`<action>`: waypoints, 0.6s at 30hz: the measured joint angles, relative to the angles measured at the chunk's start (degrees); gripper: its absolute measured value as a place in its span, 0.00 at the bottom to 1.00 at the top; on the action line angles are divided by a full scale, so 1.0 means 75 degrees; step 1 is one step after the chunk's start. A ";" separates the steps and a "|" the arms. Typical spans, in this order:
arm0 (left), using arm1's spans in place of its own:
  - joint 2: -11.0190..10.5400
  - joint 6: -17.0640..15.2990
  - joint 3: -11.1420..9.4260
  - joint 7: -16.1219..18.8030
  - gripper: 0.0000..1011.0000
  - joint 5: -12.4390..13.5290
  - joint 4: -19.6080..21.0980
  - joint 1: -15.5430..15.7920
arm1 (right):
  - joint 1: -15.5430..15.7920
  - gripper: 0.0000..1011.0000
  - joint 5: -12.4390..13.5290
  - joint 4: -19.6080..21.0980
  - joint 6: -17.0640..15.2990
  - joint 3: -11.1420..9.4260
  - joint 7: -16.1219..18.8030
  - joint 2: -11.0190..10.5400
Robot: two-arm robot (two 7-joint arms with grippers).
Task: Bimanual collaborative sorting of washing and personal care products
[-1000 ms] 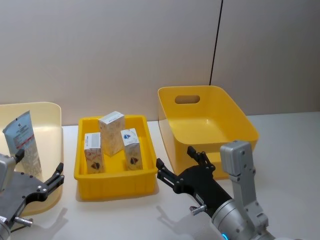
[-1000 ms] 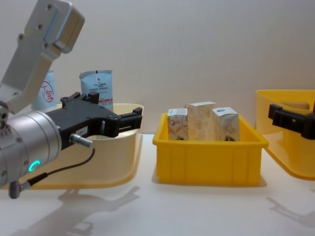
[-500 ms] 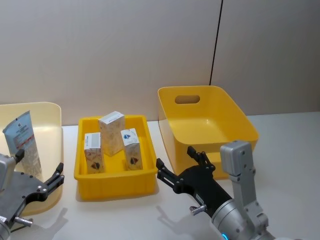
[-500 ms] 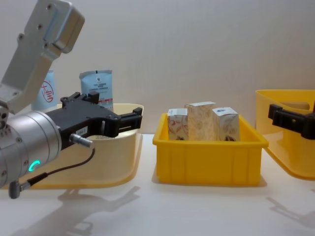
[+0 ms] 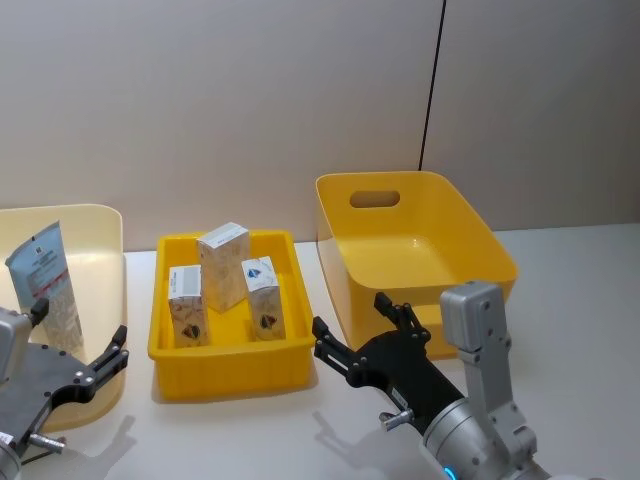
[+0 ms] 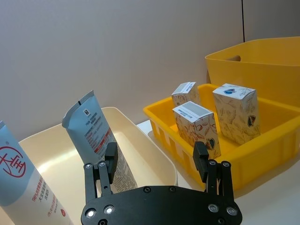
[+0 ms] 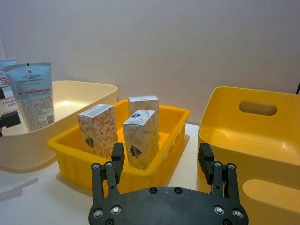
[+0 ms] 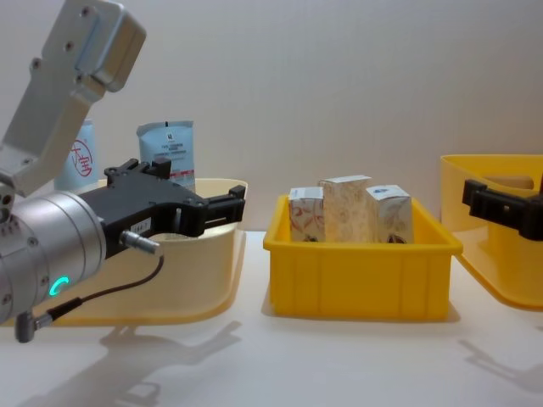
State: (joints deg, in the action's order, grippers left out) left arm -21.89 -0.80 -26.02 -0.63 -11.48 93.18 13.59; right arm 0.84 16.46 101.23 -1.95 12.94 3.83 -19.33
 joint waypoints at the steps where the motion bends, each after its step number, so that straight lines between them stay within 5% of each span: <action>1: 0.0000 0.0000 0.0000 0.0000 0.99 0.0000 0.0000 0.0000 | 0.0000 0.99 0.0000 0.0000 0.0001 0.0000 0.0000 0.0000; 18: 0.0006 0.0033 0.0127 -0.0152 0.99 -0.0163 -0.0065 0.0023 | 0.0000 0.99 0.0000 0.0000 0.0000 0.0000 0.0000 0.0000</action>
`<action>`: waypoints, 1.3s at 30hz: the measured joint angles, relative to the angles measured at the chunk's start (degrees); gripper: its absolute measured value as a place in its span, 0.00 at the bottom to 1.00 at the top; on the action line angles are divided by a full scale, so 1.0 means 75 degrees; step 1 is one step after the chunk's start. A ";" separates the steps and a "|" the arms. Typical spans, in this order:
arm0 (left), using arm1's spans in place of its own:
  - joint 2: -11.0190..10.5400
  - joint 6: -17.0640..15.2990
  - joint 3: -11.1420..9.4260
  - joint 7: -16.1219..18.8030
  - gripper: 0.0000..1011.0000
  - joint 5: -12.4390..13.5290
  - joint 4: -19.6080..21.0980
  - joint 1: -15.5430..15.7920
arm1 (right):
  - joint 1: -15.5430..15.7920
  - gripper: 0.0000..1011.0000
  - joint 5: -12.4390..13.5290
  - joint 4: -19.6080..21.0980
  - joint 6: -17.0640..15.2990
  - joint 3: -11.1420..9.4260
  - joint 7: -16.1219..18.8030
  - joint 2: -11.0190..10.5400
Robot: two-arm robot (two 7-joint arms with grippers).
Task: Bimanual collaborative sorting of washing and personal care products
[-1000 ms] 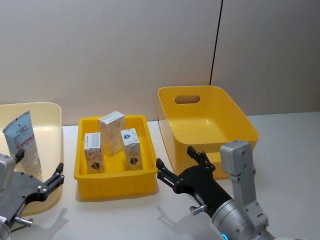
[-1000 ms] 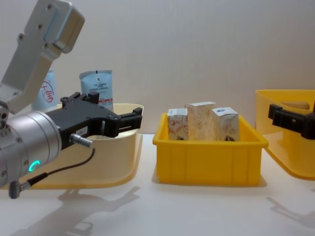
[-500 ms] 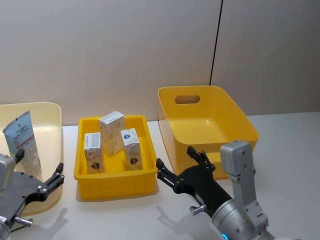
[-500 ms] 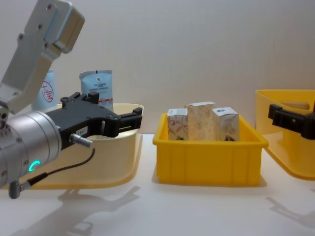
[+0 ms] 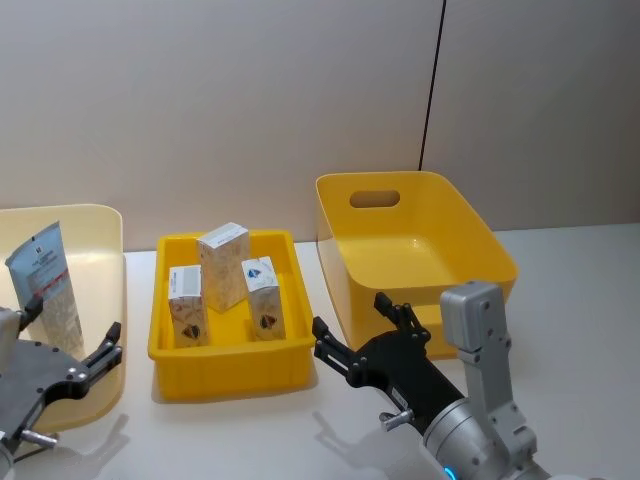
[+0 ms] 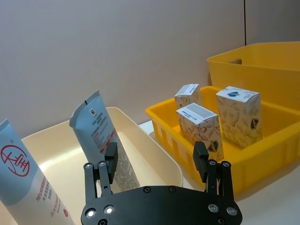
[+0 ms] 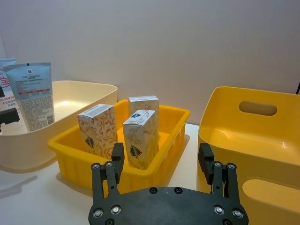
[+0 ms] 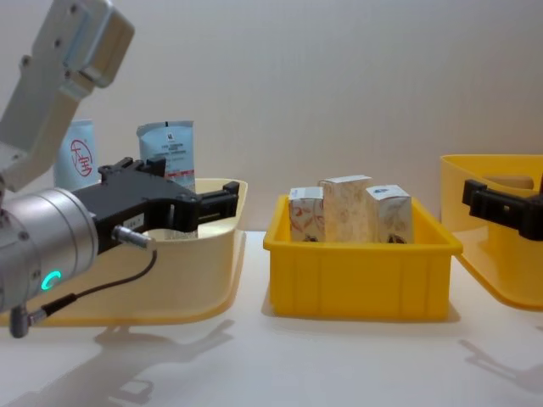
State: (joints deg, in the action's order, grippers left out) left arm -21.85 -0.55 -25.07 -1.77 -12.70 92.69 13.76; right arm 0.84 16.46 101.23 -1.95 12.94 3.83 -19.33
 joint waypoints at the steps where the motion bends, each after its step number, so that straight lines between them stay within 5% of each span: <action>1: 0.0000 0.0010 0.0027 -0.0022 0.99 -0.0028 -0.0013 0.0006 | 0.0000 0.99 0.0000 0.0000 0.0000 0.0000 0.0000 0.0000; 24: -0.0060 0.0070 0.0825 -0.0834 0.99 -0.1071 -0.0520 0.0186 | 0.0000 0.99 0.0000 0.0000 0.0000 0.0000 0.0000 0.0000; 39: 0.0031 -0.0032 0.1057 -0.1523 0.99 -0.1569 -0.1221 0.0580 | 0.0000 0.99 0.0000 0.0000 0.0000 0.0000 0.0000 0.0000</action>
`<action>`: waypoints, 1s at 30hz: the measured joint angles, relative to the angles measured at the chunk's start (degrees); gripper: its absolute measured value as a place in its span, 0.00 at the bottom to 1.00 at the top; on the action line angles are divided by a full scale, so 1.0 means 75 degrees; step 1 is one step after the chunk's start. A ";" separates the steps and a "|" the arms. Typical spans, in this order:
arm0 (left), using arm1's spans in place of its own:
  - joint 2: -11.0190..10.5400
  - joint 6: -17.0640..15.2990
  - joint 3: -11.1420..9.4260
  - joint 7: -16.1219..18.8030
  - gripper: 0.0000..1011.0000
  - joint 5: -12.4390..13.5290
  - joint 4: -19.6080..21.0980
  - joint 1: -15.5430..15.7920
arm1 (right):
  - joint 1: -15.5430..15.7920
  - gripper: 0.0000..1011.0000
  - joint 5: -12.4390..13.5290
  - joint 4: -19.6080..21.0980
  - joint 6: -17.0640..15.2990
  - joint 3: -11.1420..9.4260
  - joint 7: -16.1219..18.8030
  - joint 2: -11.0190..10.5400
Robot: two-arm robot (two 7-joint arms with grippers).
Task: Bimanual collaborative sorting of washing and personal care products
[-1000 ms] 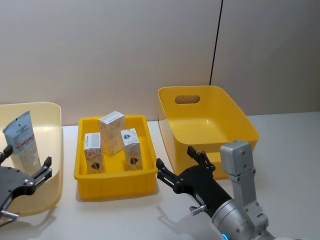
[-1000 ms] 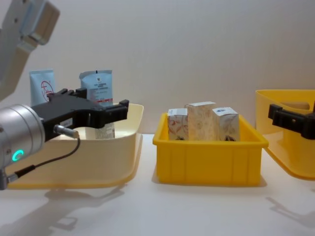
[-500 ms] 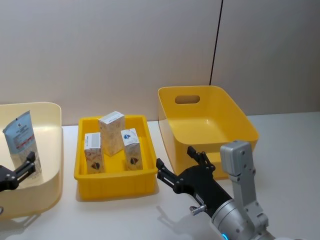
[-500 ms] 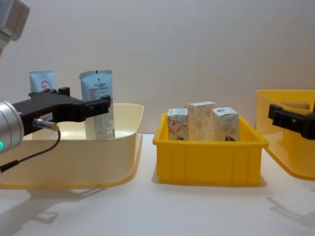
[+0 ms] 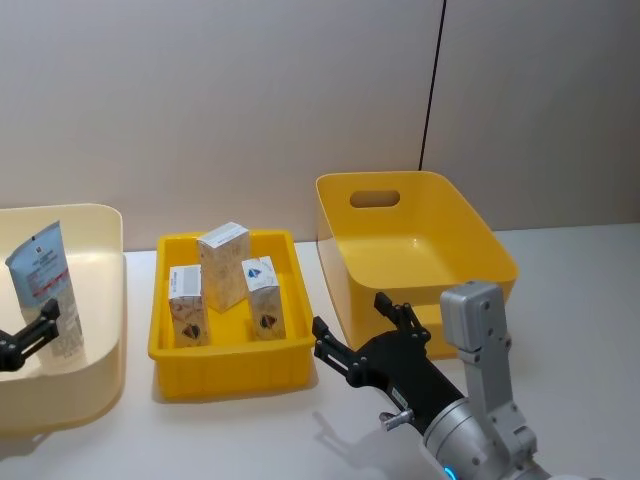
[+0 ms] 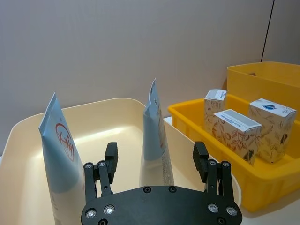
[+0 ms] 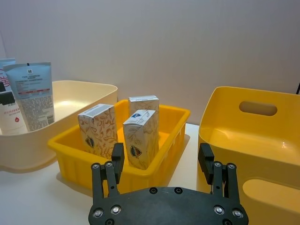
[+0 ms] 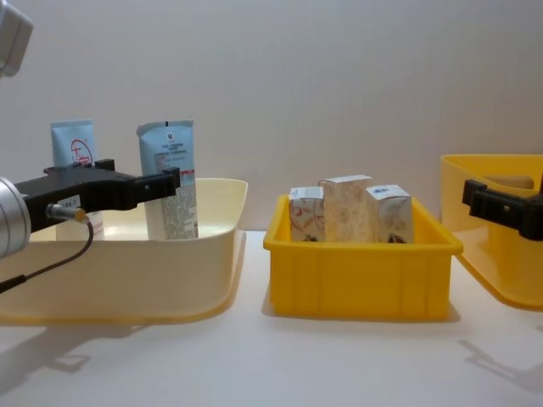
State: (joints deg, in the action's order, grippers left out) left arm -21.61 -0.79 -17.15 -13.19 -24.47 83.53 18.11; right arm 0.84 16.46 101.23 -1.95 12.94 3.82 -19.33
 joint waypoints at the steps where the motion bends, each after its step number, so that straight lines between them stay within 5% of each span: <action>1: 0.0008 0.0000 0.0003 -0.0039 0.99 -0.0017 -0.0046 0.0040 | 0.0000 0.99 0.0000 0.0000 0.0000 0.0000 0.0000 0.0000; 26: 0.0555 0.0248 -0.0104 -0.0899 0.99 -0.0124 -0.1831 0.1180 | 0.0000 0.99 0.0000 0.0000 0.0000 0.0000 0.0000 0.0000; 30: 0.0617 0.0279 -0.0112 -0.0941 0.92 -0.0099 -0.2014 0.1295 | 0.0000 0.99 0.0000 0.0000 0.0000 0.0000 0.0000 0.0000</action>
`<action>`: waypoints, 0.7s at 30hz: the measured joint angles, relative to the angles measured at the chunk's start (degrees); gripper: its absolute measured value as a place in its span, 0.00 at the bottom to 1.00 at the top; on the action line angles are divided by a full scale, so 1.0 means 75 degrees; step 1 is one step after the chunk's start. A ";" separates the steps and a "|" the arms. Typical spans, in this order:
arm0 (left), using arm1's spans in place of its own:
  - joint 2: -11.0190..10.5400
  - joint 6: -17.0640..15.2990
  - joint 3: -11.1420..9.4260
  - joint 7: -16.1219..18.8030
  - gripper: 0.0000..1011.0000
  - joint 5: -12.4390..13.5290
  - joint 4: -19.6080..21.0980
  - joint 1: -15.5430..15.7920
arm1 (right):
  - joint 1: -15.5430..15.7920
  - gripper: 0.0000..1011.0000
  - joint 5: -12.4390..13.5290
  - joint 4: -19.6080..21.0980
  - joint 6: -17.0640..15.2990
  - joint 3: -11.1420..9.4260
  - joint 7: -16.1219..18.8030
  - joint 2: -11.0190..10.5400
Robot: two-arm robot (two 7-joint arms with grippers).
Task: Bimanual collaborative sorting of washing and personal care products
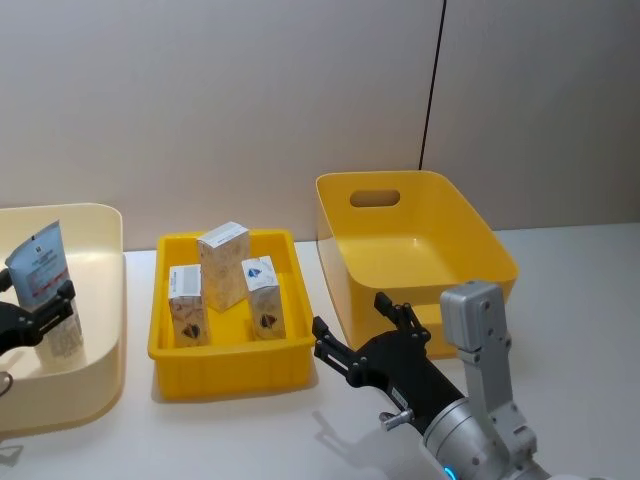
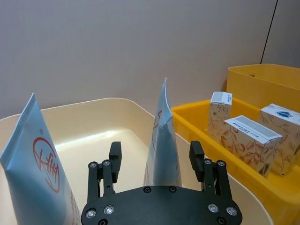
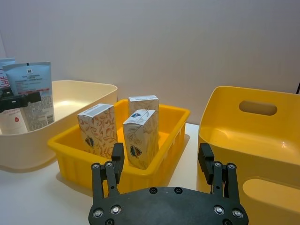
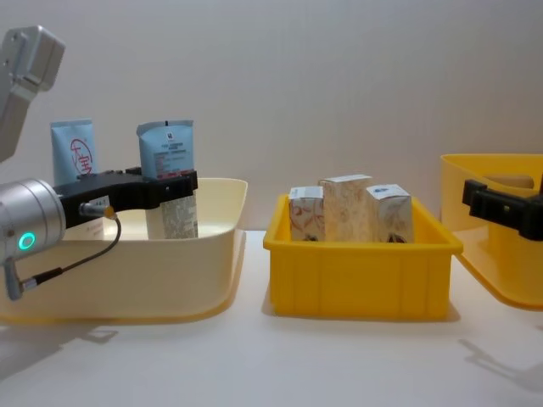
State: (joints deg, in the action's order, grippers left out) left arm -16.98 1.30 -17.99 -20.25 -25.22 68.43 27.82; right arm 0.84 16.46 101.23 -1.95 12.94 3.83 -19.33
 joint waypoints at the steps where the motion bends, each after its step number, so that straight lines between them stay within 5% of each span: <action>1: 0.0007 0.0007 -0.0001 -0.0005 0.89 0.0003 -0.0021 0.0014 | 0.0000 0.99 0.0000 0.0000 0.0000 0.0000 0.0000 0.0000; 21: 0.0105 0.0057 -0.0017 -0.0081 0.31 0.0049 -0.0306 0.0198 | 0.0000 0.99 0.0000 0.0000 0.0000 0.0000 0.0000 0.0000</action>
State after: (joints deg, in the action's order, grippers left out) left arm -16.19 1.74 -18.11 -20.85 -24.85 66.13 29.31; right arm 0.84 16.46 101.23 -1.95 12.94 3.83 -19.33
